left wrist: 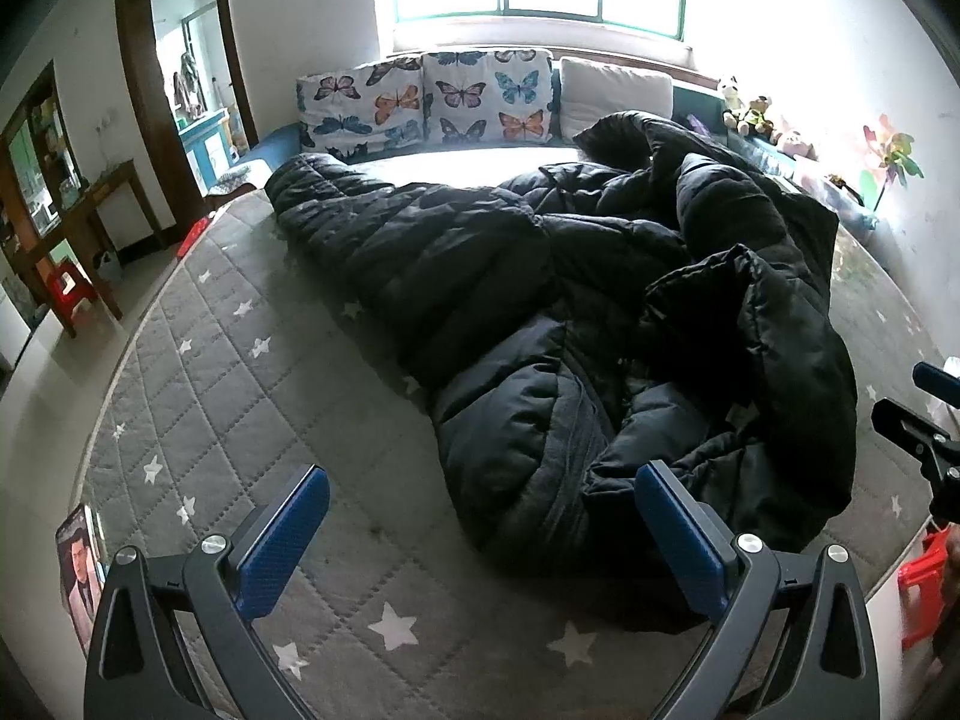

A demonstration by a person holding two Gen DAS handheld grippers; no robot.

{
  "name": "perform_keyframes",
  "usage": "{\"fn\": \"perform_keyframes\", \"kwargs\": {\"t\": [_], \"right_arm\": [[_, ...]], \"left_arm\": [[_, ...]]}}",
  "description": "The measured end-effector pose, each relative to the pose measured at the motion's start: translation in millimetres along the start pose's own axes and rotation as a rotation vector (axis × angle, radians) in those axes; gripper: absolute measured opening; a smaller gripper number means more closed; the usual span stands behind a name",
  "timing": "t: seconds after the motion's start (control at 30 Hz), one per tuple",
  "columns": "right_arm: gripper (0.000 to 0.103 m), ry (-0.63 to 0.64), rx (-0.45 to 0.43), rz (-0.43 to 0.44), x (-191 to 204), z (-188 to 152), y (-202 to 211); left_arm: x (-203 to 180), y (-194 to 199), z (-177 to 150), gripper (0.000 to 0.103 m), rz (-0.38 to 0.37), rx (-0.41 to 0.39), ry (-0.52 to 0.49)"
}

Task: Fold large clothes

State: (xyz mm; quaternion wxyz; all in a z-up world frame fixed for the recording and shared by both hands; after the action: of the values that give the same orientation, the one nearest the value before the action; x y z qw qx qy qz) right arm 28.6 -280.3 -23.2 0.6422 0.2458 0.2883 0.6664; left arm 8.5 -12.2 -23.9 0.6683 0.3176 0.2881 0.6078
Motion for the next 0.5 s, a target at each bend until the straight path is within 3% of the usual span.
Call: {"fn": "perform_keyframes", "kwargs": {"t": [0.5], "right_arm": [[0.103,0.004,-0.005,0.002,0.8,4.8,2.7]], "left_arm": [[-1.1,-0.7,1.0,0.103,0.002,-0.002,-0.006]]}}
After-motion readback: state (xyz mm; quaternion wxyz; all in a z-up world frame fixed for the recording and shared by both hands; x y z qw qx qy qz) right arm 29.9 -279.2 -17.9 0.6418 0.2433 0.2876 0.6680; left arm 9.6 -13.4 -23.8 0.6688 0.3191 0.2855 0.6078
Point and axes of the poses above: each gripper's, at about its wrist camera, not at the fingertips, and y roughly against the way its jaws point, x to its left, z to its top, the point moved 3 cm from there along -y, roughly the way its jaws point, and after that the axes turned 3 degrees about y, right-handed, at the moved point
